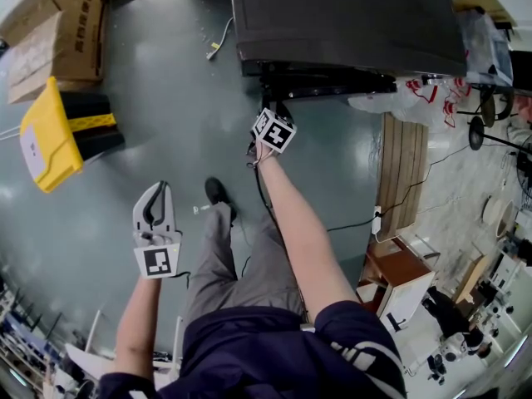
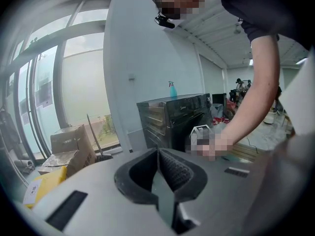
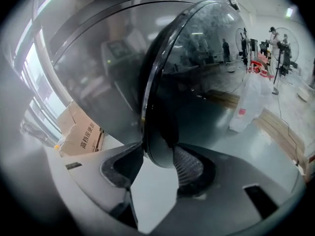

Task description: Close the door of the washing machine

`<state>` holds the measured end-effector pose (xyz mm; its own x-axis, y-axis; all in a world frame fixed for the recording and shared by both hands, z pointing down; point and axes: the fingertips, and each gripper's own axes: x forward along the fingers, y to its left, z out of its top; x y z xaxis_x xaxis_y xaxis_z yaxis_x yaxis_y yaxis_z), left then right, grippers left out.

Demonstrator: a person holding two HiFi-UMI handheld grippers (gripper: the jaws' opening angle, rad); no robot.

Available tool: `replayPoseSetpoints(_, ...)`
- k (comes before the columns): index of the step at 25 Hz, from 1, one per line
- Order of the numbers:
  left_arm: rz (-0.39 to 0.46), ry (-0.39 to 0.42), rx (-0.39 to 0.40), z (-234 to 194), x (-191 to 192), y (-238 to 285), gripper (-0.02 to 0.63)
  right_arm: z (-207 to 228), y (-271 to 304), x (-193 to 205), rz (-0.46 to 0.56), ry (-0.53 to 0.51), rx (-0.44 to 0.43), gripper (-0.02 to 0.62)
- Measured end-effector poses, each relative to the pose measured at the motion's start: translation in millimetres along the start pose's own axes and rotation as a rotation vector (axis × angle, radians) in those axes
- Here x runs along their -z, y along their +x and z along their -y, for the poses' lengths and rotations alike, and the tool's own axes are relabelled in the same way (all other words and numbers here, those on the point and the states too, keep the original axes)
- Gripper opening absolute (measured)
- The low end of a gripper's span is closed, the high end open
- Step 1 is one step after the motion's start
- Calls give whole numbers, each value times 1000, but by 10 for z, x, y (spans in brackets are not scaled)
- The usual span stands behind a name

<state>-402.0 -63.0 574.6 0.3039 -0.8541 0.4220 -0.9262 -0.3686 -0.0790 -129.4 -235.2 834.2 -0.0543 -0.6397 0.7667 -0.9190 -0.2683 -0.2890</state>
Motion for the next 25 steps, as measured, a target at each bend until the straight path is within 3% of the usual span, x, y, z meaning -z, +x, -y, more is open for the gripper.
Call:
replayPoseSetpoints(7,-19,-8,-3,-10,88,5,34,-6,-23,58,16,-118,-82,189)
replayPoseSetpoints(25,-27,9,0,18,180,94,34,-36,38,-59,35,-73,-103,187)
